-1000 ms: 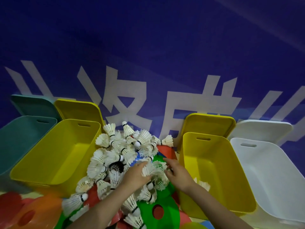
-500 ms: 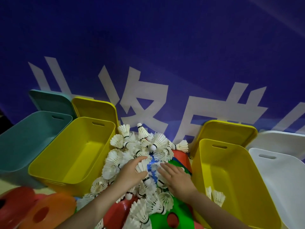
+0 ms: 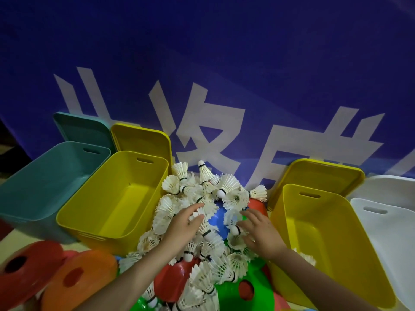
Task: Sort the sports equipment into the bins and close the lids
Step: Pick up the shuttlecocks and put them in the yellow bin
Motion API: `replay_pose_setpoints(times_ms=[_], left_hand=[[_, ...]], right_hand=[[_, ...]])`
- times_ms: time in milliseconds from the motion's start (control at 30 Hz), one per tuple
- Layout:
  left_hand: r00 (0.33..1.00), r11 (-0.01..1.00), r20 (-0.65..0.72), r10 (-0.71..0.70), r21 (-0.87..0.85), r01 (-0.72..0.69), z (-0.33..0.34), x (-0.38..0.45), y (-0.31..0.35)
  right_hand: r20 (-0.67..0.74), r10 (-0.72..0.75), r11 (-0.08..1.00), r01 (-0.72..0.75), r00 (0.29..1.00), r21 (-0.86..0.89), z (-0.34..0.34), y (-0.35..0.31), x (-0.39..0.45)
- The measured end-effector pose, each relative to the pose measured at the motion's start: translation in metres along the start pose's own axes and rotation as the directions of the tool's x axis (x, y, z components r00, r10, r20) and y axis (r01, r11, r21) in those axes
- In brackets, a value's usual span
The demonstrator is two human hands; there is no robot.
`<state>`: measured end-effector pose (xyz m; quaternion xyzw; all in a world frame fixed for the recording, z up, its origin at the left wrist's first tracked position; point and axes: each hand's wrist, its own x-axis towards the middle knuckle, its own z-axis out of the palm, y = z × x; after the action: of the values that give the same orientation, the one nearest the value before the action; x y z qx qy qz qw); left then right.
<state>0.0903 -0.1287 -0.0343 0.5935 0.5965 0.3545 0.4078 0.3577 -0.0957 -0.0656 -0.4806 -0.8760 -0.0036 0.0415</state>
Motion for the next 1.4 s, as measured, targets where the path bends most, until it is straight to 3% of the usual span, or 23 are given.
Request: replay_pose_setpoints(times_ms=[200,367,500,600,867,967,1100,1400], left_hand=[[0.999,0.999,0.012,0.053,-0.011,-0.053,0.02,-0.01,0.017],[0.991,0.993,0.057,0.118,0.019,-0.12,0.055,-0.014,0.039],[0.983,0.986,0.082,0.166,-0.003,-0.167,0.087,-0.016,0.06],[0.98,0.985,0.107,0.17,-0.002,-0.17,0.113,-0.021,0.072],[0.956,0.97,0.168,0.24,-0.016,-0.241,0.183,-0.02,0.105],[0.938,0.961,0.221,0.268,0.007,-0.276,0.209,-0.01,0.118],[0.91,0.921,0.293,0.294,0.167,-0.351,0.245,0.022,0.133],[0.903,0.853,0.415,0.112,0.426,-0.301,0.32,0.097,0.118]], right_hand=[[-0.268,0.162,0.963,-0.092,0.95,0.255,-0.031,0.009,-0.032],[-0.382,0.455,0.843,-0.25,0.805,0.476,-0.06,0.048,-0.076],[-0.323,0.669,0.699,-0.419,0.67,0.579,-0.062,0.097,-0.124],[-0.247,0.754,0.622,-0.539,0.609,0.568,-0.056,0.125,-0.155],[-0.16,0.684,0.651,-0.497,0.712,0.573,-0.033,0.146,-0.197],[-0.166,0.7,0.646,-0.515,0.695,0.563,-0.025,0.15,-0.202],[-0.219,0.705,0.673,-0.539,0.674,0.507,-0.017,0.15,-0.201],[-0.235,0.656,0.736,-0.537,0.718,0.413,-0.012,0.155,-0.203]])
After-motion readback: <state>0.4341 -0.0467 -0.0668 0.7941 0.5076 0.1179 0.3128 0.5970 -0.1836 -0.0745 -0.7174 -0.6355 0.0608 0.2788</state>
